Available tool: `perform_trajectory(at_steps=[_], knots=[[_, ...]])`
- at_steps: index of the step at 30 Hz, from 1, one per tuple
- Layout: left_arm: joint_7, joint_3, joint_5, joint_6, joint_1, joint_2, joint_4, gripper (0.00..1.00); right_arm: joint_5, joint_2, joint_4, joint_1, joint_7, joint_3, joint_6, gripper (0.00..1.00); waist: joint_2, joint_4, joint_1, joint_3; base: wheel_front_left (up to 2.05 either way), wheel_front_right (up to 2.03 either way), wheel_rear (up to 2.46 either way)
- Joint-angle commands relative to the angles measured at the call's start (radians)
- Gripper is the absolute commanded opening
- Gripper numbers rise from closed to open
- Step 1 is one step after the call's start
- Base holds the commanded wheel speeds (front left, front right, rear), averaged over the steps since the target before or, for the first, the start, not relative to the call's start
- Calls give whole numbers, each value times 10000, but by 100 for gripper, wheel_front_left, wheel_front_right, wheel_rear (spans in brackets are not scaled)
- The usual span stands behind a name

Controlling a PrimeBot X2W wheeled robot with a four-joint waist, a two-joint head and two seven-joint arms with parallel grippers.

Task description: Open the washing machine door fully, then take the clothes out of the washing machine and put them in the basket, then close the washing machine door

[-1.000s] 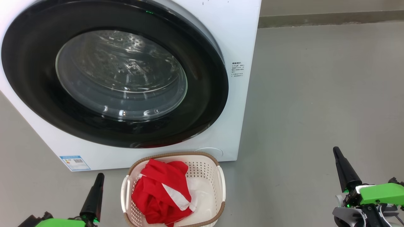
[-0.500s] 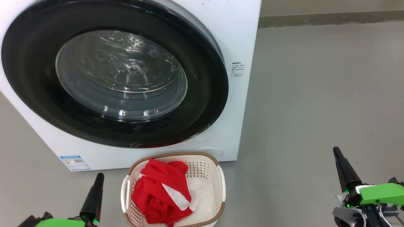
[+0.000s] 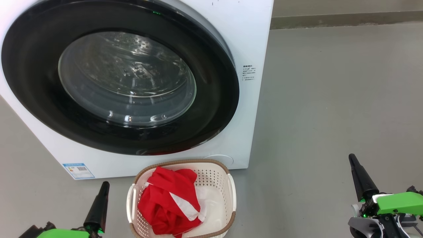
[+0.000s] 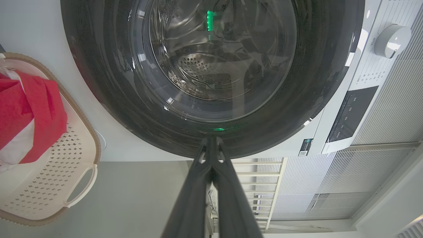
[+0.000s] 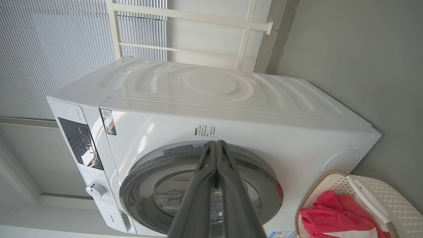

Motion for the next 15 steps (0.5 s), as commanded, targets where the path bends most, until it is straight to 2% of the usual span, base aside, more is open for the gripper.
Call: perform_trajectory(at_steps=[1, 15], knots=[[37, 375, -72, -69, -390, 77, -206, 0, 54, -168, -292, -421, 60, 282, -6, 0, 0, 1, 0, 0, 0, 0, 0], [46, 385, -63, -69, -391, 69, -206, 0, 54, -168, -292, -421, 60, 283, -6, 0, 0, 1, 0, 0, 0, 0, 0]])
